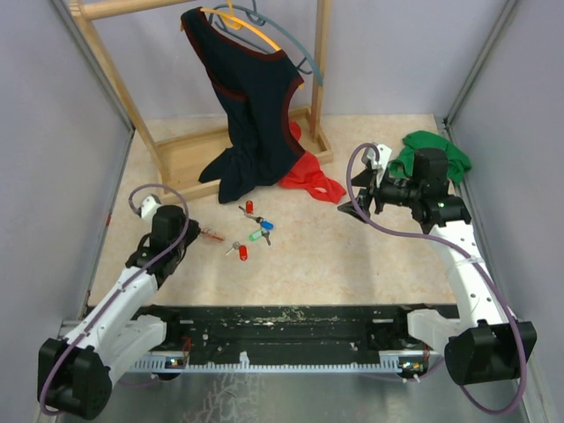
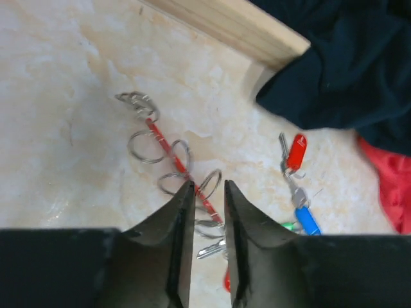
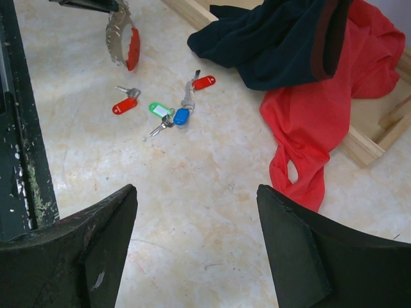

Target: Remove the keys from the keyring

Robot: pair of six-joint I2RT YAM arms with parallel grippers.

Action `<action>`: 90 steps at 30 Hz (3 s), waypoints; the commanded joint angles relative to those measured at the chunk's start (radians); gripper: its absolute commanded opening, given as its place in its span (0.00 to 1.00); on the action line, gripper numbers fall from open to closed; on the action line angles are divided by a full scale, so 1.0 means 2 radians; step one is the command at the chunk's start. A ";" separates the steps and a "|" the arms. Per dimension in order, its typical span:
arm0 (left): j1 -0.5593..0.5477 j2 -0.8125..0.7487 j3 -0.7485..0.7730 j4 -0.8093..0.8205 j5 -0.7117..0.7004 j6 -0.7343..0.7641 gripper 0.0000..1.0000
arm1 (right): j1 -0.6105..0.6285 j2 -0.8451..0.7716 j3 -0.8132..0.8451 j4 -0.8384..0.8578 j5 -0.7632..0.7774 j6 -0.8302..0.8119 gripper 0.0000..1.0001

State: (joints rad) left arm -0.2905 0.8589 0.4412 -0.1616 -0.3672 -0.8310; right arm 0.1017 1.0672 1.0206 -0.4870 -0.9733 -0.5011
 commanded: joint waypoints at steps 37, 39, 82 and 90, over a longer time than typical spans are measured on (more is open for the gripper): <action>0.002 -0.130 0.229 0.071 0.397 0.230 1.00 | -0.018 0.002 0.213 0.024 0.213 0.353 0.99; 0.002 -0.124 0.236 0.070 0.405 0.232 1.00 | -0.018 -0.002 0.221 0.016 0.214 0.353 0.99; 0.002 -0.129 0.170 0.110 0.419 0.239 1.00 | -0.028 -0.014 0.200 0.029 0.099 0.346 0.99; 0.002 -0.128 0.168 0.111 0.419 0.241 1.00 | -0.030 -0.015 0.200 0.028 0.096 0.342 0.99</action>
State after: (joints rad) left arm -0.2897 0.6048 0.7856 0.0307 0.4641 -0.3614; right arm 0.0498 1.0595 1.3922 -0.4721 -0.7727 0.1696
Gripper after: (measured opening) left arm 0.998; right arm 0.985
